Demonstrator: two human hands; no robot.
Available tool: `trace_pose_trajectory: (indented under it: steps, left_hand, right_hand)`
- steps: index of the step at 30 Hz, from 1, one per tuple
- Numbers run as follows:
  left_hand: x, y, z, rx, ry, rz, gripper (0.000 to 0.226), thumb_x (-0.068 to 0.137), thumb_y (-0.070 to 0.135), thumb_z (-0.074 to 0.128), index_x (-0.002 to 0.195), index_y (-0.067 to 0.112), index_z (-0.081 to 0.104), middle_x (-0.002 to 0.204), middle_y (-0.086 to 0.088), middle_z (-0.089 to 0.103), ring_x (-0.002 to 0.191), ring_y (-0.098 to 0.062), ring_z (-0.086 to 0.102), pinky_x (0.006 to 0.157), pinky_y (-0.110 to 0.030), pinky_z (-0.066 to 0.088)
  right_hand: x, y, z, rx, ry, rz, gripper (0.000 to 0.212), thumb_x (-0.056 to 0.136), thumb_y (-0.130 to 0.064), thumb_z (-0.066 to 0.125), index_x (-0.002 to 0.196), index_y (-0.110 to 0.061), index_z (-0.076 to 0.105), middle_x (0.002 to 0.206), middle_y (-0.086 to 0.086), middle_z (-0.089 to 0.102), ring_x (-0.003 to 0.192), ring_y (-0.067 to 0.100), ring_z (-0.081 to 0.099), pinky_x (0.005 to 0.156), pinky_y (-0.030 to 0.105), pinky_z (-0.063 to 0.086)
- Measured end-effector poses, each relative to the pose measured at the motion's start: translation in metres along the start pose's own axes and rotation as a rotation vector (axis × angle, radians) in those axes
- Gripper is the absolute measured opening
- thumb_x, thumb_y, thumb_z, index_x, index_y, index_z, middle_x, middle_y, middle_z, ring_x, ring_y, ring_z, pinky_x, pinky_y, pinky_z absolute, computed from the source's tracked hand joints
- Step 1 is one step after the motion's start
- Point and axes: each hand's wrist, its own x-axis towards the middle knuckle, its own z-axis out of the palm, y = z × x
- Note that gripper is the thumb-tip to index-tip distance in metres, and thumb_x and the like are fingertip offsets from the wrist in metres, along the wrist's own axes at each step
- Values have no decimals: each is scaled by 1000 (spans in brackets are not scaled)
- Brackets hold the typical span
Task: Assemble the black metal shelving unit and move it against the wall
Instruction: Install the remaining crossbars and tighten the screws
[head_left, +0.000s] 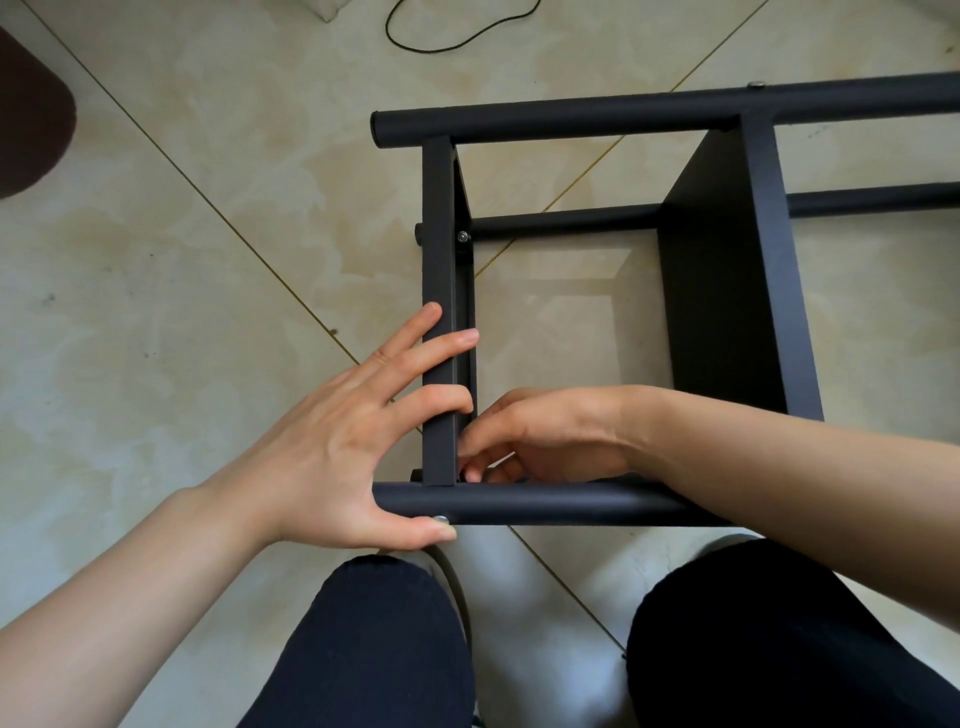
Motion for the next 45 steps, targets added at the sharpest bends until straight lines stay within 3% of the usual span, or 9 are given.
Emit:
trace_pose_trajectory:
  steps: [3,9,14,21,25,30,37,41,45]
  left_hand:
    - [0,0,0,1,1,2,75,68,66,73,126,25,52,166,5,19,156,-24,4,105,-38,39]
    - [0,1,-1,-8,-3,-1,75,68,66,73,127,25,51,166,4,19,156,-24,4,105,-40,42]
    - [1,2,-2,-15,-2,-2,75,68,65,73,126,24,52,166,3,20,156,-24,4,102,-41,45]
    - [1,1,-1,-10,-1,1,75,68,66,73,126,21,55,166,1,21,156,-24,4,106,-35,37]
    - [1,1,-1,-11,3,0,74,69,65,73,126,21,56,166,2,21,156,-25,5,105,-36,39]
    - [1,0,0,-9,3,3,74,69,65,74,125,20,56,165,1,21,156,-25,5,107,-37,37]
    - [1,0,0,-21,8,2,74,68,65,74,126,24,52,166,2,21,156,-25,5,105,-38,41]
    - [0,0,0,-23,7,2,74,68,65,74,126,22,53,166,2,21,156,-25,5,105,-38,41]
    - [1,0,0,-18,4,4,74,69,65,73,126,23,53,166,2,20,156,-25,5,106,-38,39]
  right_hand:
    - [0,1,-2,-1,-24,-14,20,91,-9,58,72,-12,66,94,15,58,92,28,52,91,36,39]
    - [0,0,-1,-22,4,17,17,94,-18,57,81,-12,66,68,0,59,66,12,53,74,27,43]
    - [0,0,-1,2,-10,-15,23,91,-7,56,71,-13,65,87,12,58,89,27,51,88,35,38]
    - [-1,0,1,-86,46,0,23,92,-17,64,69,-13,66,59,-1,55,60,12,48,66,24,40]
    - [0,-1,0,-5,6,-7,14,92,-9,58,79,-10,65,72,3,57,66,14,51,72,27,41]
    - [1,2,-2,-32,16,-32,34,90,-10,64,57,-17,69,57,-1,54,60,13,49,70,27,41]
    - [2,-1,1,2,27,14,9,91,-13,59,91,-7,66,71,2,57,66,14,50,74,28,40]
    - [1,0,0,-47,43,-36,29,90,-9,63,61,-15,66,61,2,54,61,14,49,71,30,40]
    - [1,0,2,-82,81,-20,25,90,-14,66,65,-13,66,61,1,52,60,14,47,70,29,38]
